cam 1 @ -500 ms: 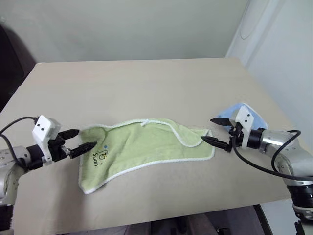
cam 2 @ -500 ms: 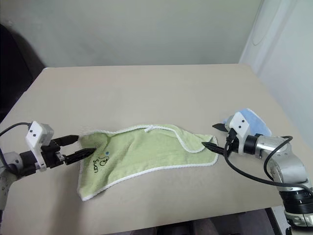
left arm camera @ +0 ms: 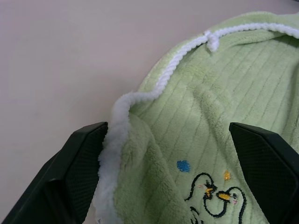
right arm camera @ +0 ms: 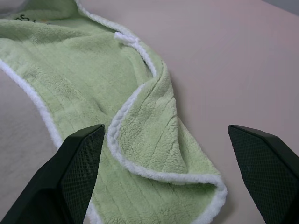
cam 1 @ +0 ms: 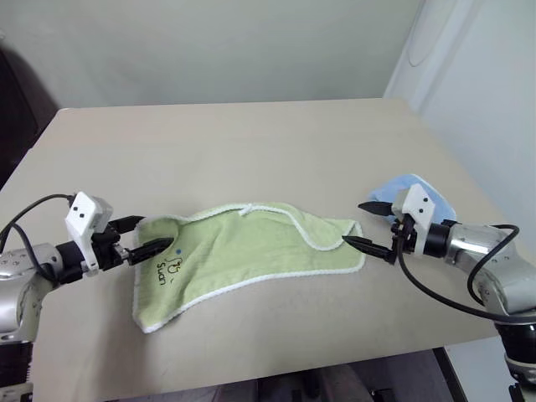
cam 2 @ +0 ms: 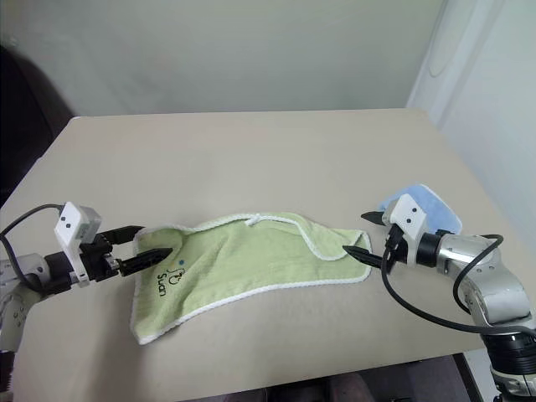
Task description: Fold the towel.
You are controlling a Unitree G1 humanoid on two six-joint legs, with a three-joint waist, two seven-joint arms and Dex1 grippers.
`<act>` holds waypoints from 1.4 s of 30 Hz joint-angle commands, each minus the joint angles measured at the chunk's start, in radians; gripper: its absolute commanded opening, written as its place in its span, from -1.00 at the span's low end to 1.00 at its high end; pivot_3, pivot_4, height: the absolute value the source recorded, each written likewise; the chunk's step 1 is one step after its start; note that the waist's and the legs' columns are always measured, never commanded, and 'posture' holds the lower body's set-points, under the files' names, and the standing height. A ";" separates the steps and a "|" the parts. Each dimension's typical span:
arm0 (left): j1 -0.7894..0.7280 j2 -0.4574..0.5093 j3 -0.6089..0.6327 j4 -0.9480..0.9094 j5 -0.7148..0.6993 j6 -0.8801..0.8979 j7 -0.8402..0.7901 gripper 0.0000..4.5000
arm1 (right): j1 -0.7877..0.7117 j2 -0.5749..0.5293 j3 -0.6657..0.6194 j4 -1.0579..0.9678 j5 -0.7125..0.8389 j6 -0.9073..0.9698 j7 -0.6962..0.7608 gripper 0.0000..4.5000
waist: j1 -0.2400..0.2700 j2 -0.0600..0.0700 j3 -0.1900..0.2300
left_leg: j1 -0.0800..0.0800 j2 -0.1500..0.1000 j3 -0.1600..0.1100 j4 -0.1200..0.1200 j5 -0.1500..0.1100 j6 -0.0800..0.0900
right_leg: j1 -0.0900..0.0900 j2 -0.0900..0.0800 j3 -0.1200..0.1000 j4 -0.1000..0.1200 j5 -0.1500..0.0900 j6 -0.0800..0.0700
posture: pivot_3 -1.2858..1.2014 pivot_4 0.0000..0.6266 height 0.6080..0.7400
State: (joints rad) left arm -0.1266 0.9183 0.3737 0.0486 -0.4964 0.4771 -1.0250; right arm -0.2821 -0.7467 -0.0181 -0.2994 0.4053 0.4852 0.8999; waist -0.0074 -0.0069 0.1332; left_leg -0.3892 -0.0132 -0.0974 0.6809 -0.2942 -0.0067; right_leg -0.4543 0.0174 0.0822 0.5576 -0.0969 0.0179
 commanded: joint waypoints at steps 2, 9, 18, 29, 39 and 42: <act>-0.067 0.031 0.045 0.049 0.015 -0.061 0.009 1.00 | -0.014 0.010 0.008 0.000 -0.031 -0.059 0.000 0.98 | 0.002 0.000 0.000 | 0.000 0.000 0.000 0.000 0.000 0.000 | 0.000 0.000 0.000 0.000 0.000 0.000 | 0.03 -0.52 1.00; -0.111 0.086 0.025 0.171 0.072 -0.156 -0.039 1.00 | -0.052 0.027 0.053 0.058 -0.081 -0.125 0.025 0.98 | 0.000 0.000 0.000 | 0.000 0.000 0.000 0.000 0.002 0.004 | 0.000 0.000 0.000 0.000 0.001 -0.002 | 0.03 -0.52 1.00; -0.177 0.129 -0.044 0.264 0.129 -0.213 -0.107 1.00 | -0.022 0.023 0.109 0.084 -0.162 -0.231 0.045 0.98 | 0.002 -0.001 0.000 | 0.000 0.000 0.000 0.000 0.002 0.004 | -0.001 0.000 0.000 0.001 0.003 -0.005 | 0.03 -0.52 1.00; -0.236 0.076 -0.115 0.308 0.149 -0.232 -0.130 1.00 | -0.106 0.004 0.234 0.247 -0.354 -0.456 0.098 0.98 | -0.001 -0.001 -0.001 | 0.000 0.000 0.000 0.000 0.002 0.004 | -0.001 0.000 0.000 0.001 0.003 -0.005 | 0.03 -0.52 1.00; -0.169 0.041 -0.099 0.248 0.122 -0.208 -0.117 1.00 | -0.187 0.040 0.245 0.394 -0.410 -0.562 0.103 0.98 | -0.003 -0.002 -0.001 | 0.000 0.000 0.000 -0.001 0.007 0.012 | -0.002 0.000 -0.001 0.001 0.007 -0.011 | 0.03 -0.52 1.00; -0.162 0.038 -0.098 0.242 0.120 -0.205 -0.111 1.00 | -0.192 0.053 0.248 0.406 -0.412 -0.571 0.103 0.82 | -0.002 -0.002 -0.001 | 0.000 0.000 0.000 -0.001 0.007 0.011 | -0.001 0.000 -0.001 0.001 0.007 -0.012 | 0.03 -0.52 1.00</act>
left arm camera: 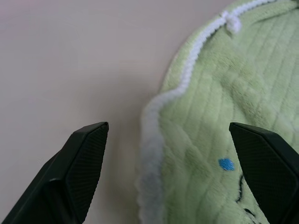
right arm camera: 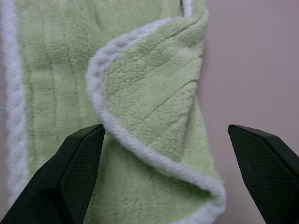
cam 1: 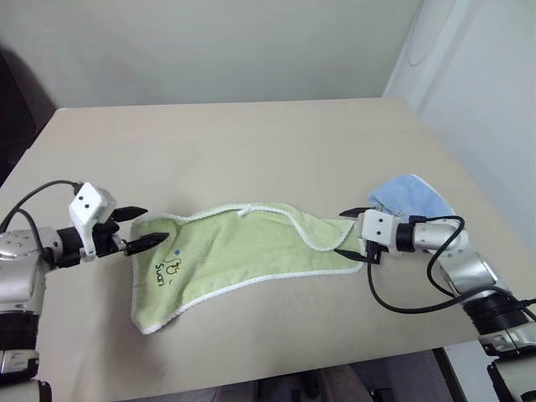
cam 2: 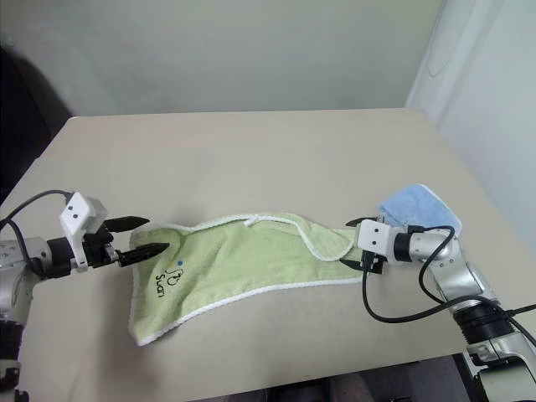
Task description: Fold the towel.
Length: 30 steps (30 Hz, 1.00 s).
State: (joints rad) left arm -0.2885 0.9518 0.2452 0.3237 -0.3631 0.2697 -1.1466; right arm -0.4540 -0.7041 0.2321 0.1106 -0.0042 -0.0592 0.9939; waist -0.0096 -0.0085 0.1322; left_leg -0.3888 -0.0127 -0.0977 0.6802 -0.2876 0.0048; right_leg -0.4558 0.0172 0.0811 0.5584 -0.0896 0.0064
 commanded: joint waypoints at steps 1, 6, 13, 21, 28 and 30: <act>0.001 0.004 0.030 -0.034 -0.014 0.003 0.011 1.00 | -0.021 0.015 -0.003 -0.001 -0.001 -0.025 0.007 0.69 | 0.000 0.000 0.000 | 0.000 0.000 0.000 0.000 0.000 0.000 | 0.000 0.000 0.000 0.000 0.000 0.000 | 0.03 -0.52 1.00; -0.006 0.002 0.024 -0.029 -0.012 0.003 0.014 1.00 | -0.014 0.026 -0.010 -0.019 0.014 -0.014 0.013 -0.04 | 0.000 0.000 0.000 | 0.000 0.000 0.000 0.000 0.000 0.000 | 0.000 0.000 0.000 0.000 -0.001 0.001 | 0.03 -0.52 1.00; -0.064 0.000 0.002 0.029 0.010 -0.025 0.013 1.00 | -0.001 0.032 -0.027 -0.062 0.053 0.016 0.023 -0.99 | 0.000 0.000 0.000 | 0.000 0.000 0.000 0.000 0.000 -0.001 | 0.000 0.000 0.000 0.000 -0.002 0.004 | 0.03 -0.52 1.00; -0.159 0.035 -0.032 0.113 0.022 -0.048 -0.078 1.00 | 0.028 0.039 -0.029 -0.106 0.077 0.036 0.026 -0.99 | 0.000 0.000 0.000 | 0.000 0.000 0.000 0.000 0.000 -0.001 | 0.000 0.000 0.000 0.000 0.001 -0.001 | 0.03 -0.52 1.00; -0.368 0.061 -0.157 0.336 0.132 -0.142 -0.218 1.00 | 0.002 0.085 -0.021 -0.079 0.046 0.016 -0.022 -0.99 | 0.003 0.000 0.000 | 0.000 0.000 0.000 0.001 0.000 0.000 | 0.000 0.000 0.000 0.000 0.002 -0.004 | 0.03 -0.52 1.00; -0.450 0.047 -0.204 0.415 0.179 -0.206 -0.255 1.00 | -0.004 0.097 -0.019 -0.076 0.040 0.017 -0.035 -0.99 | 0.003 0.000 0.000 | 0.000 0.000 0.000 0.001 0.001 0.001 | 0.000 0.000 0.000 0.000 0.002 -0.004 | 0.03 -0.52 1.00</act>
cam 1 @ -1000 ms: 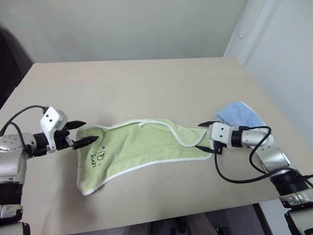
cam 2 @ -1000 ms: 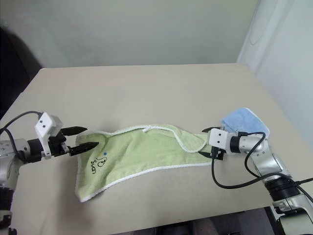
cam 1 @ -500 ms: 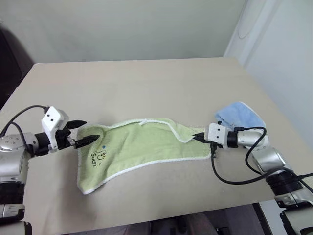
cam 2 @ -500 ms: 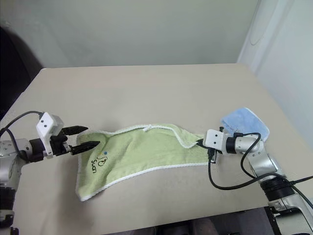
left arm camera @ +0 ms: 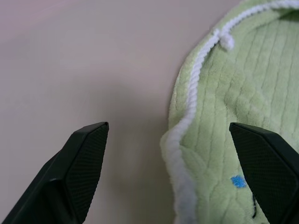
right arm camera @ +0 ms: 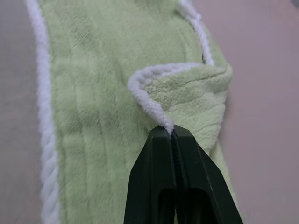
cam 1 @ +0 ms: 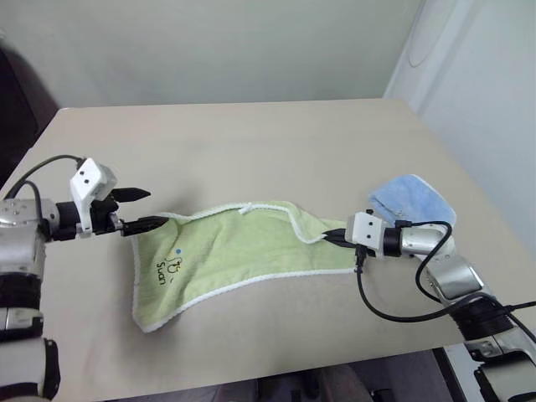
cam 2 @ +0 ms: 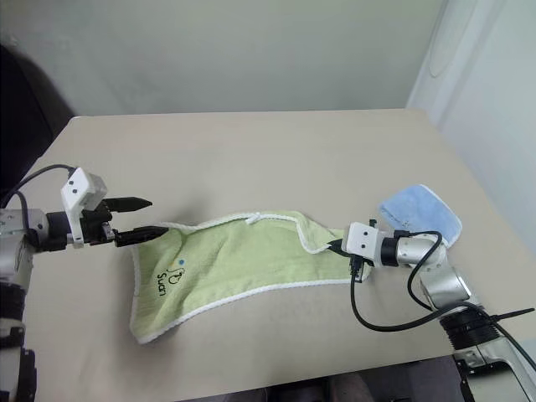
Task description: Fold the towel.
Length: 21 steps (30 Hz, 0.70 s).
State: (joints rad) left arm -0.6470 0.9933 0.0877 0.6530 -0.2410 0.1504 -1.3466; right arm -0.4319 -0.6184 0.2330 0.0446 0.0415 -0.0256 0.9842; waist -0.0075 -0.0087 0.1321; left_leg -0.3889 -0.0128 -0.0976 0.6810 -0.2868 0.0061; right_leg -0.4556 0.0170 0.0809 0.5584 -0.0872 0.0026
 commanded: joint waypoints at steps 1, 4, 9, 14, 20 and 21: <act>-0.131 -0.002 -0.071 0.127 0.085 -0.122 -0.069 1.00 | -0.028 0.017 -0.019 -0.009 -0.009 -0.017 -0.030 -0.99 | 0.001 0.000 0.000 | 0.000 0.000 0.000 0.000 0.000 0.000 | 0.000 0.000 0.000 0.000 0.000 0.000 | 0.03 -0.52 1.00; -0.212 -0.018 -0.135 0.230 0.162 -0.240 -0.095 1.00 | -0.026 0.024 -0.018 -0.016 -0.015 -0.013 -0.040 -0.99 | 0.003 0.000 0.000 | -0.001 0.000 0.000 0.000 0.001 0.001 | 0.000 0.000 0.000 0.000 0.000 0.000 | 0.03 -0.52 1.00; -0.306 -0.052 -0.217 0.368 0.260 -0.372 -0.141 1.00 | -0.012 0.027 -0.031 -0.033 -0.016 -0.002 -0.063 -0.99 | 0.003 0.000 0.000 | -0.001 0.000 0.000 0.000 0.001 0.001 | 0.000 0.000 0.000 -0.001 0.001 0.001 | 0.03 -0.52 1.00; -0.362 -0.079 -0.296 0.466 0.368 -0.448 -0.151 1.00 | -0.003 0.027 -0.032 -0.049 -0.015 0.009 -0.080 -0.99 | 0.003 -0.001 0.000 | -0.001 0.000 0.000 0.000 0.001 0.002 | 0.000 0.000 -0.001 -0.001 0.002 0.002 | 0.03 -0.52 1.00; -0.398 -0.103 -0.310 0.540 0.415 -0.460 -0.124 0.84 | 0.009 0.027 -0.037 -0.071 -0.015 0.019 -0.093 -1.00 | 0.003 -0.001 0.000 | -0.002 0.000 0.000 0.000 0.002 0.004 | 0.000 0.000 -0.001 -0.001 0.001 0.005 | 0.03 -0.52 1.00; -0.400 -0.105 -0.305 0.547 0.413 -0.456 -0.125 0.75 | 0.012 0.027 -0.038 -0.076 -0.015 0.022 -0.094 -1.00 | 0.003 -0.001 0.000 | -0.002 0.000 0.000 0.000 0.002 0.005 | 0.000 0.000 -0.001 -0.001 -0.001 0.009 | 0.03 -0.52 1.00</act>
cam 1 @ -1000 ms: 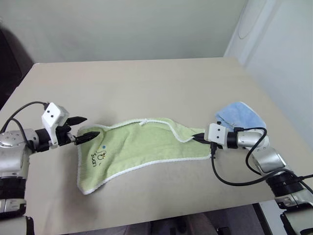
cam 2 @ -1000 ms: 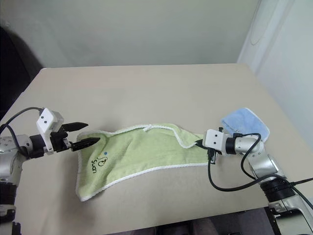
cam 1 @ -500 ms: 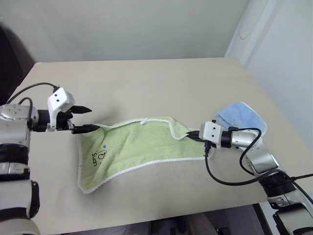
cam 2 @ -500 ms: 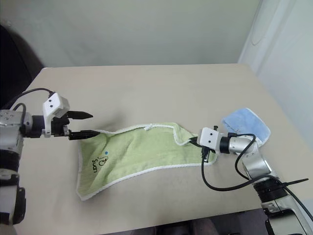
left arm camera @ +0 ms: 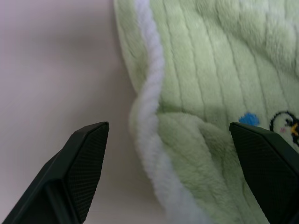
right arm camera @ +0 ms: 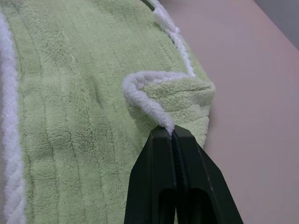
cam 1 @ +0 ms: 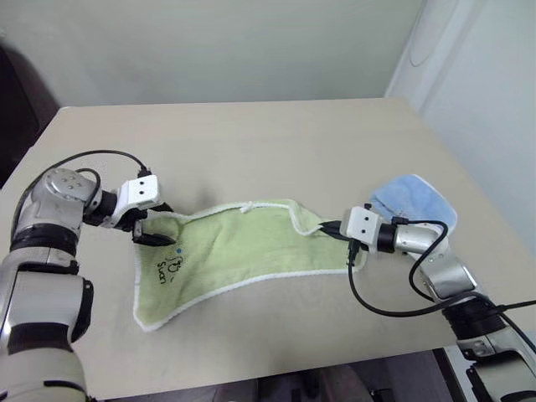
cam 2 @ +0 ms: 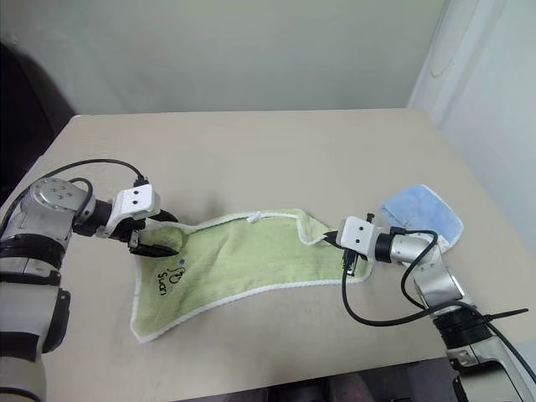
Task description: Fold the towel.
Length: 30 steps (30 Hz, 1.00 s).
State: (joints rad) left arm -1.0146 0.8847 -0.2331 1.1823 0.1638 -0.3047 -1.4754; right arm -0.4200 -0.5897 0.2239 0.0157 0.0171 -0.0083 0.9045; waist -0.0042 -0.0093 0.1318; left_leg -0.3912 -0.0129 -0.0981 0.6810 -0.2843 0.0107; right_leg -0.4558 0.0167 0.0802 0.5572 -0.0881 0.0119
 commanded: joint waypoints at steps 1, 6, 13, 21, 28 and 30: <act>-0.033 0.003 0.020 0.022 0.006 0.001 0.005 0.59 | 0.004 -0.002 -0.030 -0.053 0.010 0.008 -0.016 -1.00 | 0.000 0.000 0.000 | 0.000 0.000 0.000 0.000 0.000 0.000 | 0.000 0.000 0.000 0.000 -0.001 0.002 | 0.03 -0.52 1.00; -0.035 0.010 0.042 0.037 -0.008 0.005 0.021 -0.21 | 0.010 -0.004 -0.035 -0.065 0.011 0.017 -0.016 -1.00 | 0.000 0.000 0.000 | -0.001 0.000 0.000 0.000 0.000 0.000 | 0.000 0.000 0.000 0.000 0.000 0.002 | 0.03 -0.52 1.00; -0.019 0.038 0.086 0.036 -0.030 0.015 0.014 -0.99 | -0.006 -0.016 -0.055 -0.051 0.027 0.020 -0.003 -1.00 | 0.000 0.000 0.000 | -0.001 0.000 0.000 0.000 0.000 0.000 | 0.000 0.000 0.000 0.000 0.001 0.001 | 0.03 -0.52 1.00; -0.051 0.048 0.179 0.037 -0.076 0.050 0.098 -0.99 | -0.064 -0.061 -0.149 0.007 0.089 0.039 0.005 -1.00 | 0.000 0.000 0.000 | -0.001 0.000 0.000 0.001 0.000 0.000 | -0.001 0.000 0.000 0.000 0.000 0.002 | 0.03 -0.52 1.00; -0.229 -0.038 0.315 0.063 -0.165 0.157 0.354 -0.99 | -0.311 -0.088 -0.265 0.310 0.093 -0.003 -0.062 -1.00 | 0.006 0.000 0.000 | -0.009 -0.001 0.000 0.002 0.004 0.003 | -0.006 -0.001 0.000 0.000 0.007 -0.004 | 0.03 -0.52 1.00; -0.261 -0.066 0.329 0.067 -0.162 0.148 0.445 -0.99 | -0.384 -0.091 -0.267 0.406 0.062 -0.039 -0.090 -1.00 | 0.005 0.000 0.001 | -0.008 -0.001 0.000 0.001 0.004 0.003 | -0.006 -0.002 0.000 0.000 0.008 -0.003 | 0.03 -0.52 1.00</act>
State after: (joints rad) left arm -1.2477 0.8283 0.0707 1.2497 0.0209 -0.1552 -1.1022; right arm -0.7621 -0.6685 -0.0168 0.3750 0.0903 -0.0046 0.8467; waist 0.0005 -0.0091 0.1323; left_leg -0.3992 -0.0143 -0.0980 0.6815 -0.2804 0.0133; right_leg -0.4614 0.0152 0.0803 0.5568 -0.0800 0.0093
